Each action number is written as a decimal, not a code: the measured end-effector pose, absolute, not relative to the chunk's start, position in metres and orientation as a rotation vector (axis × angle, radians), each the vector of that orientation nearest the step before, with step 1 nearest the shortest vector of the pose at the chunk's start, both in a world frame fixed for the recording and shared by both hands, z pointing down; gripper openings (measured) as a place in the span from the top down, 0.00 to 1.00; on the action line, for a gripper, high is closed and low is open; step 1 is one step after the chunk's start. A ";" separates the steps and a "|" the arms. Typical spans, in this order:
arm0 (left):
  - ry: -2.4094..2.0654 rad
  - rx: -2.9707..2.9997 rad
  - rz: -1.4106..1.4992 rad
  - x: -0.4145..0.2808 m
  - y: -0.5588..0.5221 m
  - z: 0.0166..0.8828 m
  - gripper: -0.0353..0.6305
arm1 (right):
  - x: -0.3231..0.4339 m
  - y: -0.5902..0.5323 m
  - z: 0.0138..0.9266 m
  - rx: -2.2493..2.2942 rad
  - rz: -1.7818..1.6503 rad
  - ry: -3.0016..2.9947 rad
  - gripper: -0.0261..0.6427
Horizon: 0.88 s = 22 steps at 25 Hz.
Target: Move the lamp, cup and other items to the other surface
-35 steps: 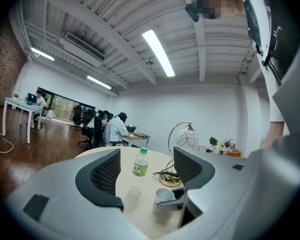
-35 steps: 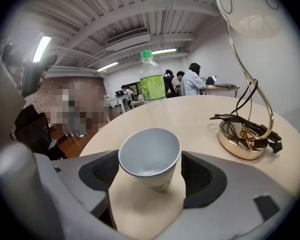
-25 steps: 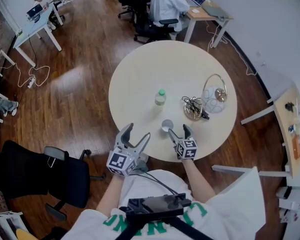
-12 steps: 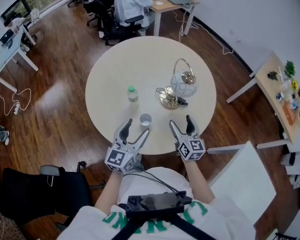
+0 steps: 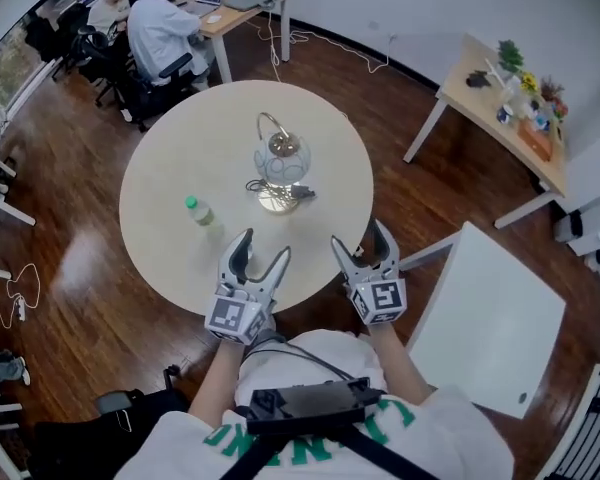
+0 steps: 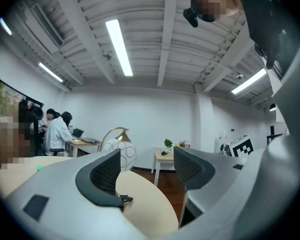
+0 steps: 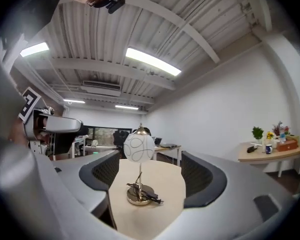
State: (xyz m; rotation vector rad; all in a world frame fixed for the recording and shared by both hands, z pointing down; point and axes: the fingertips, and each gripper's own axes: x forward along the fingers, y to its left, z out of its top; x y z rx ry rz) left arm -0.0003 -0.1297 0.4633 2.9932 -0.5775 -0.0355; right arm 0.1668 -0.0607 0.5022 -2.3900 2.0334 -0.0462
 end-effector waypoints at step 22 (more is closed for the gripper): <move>-0.176 3.060 -0.034 0.096 -0.069 0.470 0.48 | 0.227 0.046 0.489 -2.569 -0.127 1.629 0.35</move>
